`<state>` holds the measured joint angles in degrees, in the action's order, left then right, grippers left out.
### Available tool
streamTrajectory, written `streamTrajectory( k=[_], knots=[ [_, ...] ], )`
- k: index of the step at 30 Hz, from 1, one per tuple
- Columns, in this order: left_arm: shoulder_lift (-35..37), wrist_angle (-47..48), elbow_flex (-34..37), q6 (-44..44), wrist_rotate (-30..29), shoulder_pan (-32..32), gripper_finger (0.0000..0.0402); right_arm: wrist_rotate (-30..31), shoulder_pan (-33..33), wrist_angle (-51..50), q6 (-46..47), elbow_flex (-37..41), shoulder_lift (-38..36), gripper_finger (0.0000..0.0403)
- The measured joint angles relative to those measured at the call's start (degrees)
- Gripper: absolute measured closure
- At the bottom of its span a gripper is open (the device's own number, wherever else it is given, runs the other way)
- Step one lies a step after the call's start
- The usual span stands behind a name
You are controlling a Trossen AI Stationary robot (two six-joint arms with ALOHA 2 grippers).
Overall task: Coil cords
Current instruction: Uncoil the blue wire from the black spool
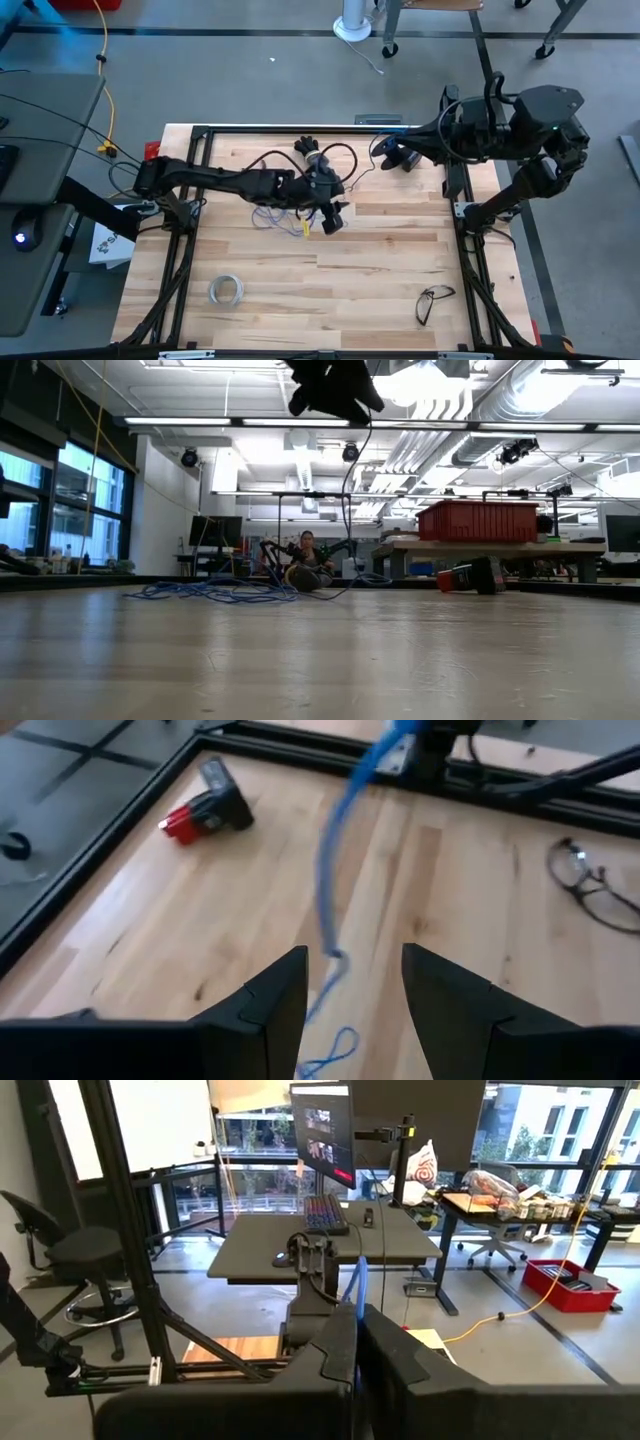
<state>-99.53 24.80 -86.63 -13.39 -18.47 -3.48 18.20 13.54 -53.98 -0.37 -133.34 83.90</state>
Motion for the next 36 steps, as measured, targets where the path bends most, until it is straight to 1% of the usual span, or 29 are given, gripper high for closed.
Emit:
streamTrajectory(
  k=[4,9,13,15,17,19,22,27,30,31,33,35,36],
  knots=[
    [0.0,0.8,0.0,0.5,-1.3,0.5,0.0277,0.0,0.0,0.0,-0.1,0.0,0.0,0.0403],
    [0.0,0.1,0.0,0.6,-1.1,0.7,0.0320,0.0,0.0,0.1,-0.1,0.0,0.0,0.0403],
    [0.0,2.0,0.0,1.5,-1.5,0.7,0.0357,0.0,0.0,0.1,-0.1,0.0,0.0,0.0403],
    [0.2,2.2,-0.2,2.2,-0.9,0.7,0.0386,0.0,0.0,0.1,-0.1,0.0,0.0,0.0403],
    [0.6,2.5,-2.0,2.5,0.3,0.9,0.0395,0.0,0.0,0.2,-0.2,0.0,0.0,0.0403],
    [1.1,2.5,-5.8,3.6,0.5,1.2,0.0397,0.0,0.0,0.3,-1.1,0.0,0.0,0.0403],
    [1.7,4.0,-14.3,7.4,0.5,1.7,0.0399,0.0,0.0,1.7,-2.6,0.0,0.0,0.0403],
    [1.8,9.5,-34.1,16.2,-0.2,2.5,0.0401,0.0,0.0,4.3,-5.9,-1.4,0.0,0.0403],
    [2.1,12.8,-46.4,19.5,-0.3,3.3,0.0401,0.0,0.0,8.9,-8.4,-1.6,-0.6,0.0403],
    [2.2,12.6,-48.7,20.4,-0.4,3.6,0.0401,-0.3,0.0,10.0,-9.2,-1.6,-0.8,0.0403],
    [6.4,6.0,-45.8,22.1,-1.3,3.7,0.0401,-1.0,0.0,12.7,-11.1,-1.7,-1.0,0.0403],
    [8.9,2.4,-44.7,23.4,-2.8,4.2,0.0401,-2.0,0.0,14.7,-12.5,-1.7,-1.1,0.0403],
    [10.3,2.4,-45.0,23.6,-3.8,4.5,0.0401,-2.7,0.0,15.8,-13.3,-1.7,-1.1,0.0403]
  ],
)
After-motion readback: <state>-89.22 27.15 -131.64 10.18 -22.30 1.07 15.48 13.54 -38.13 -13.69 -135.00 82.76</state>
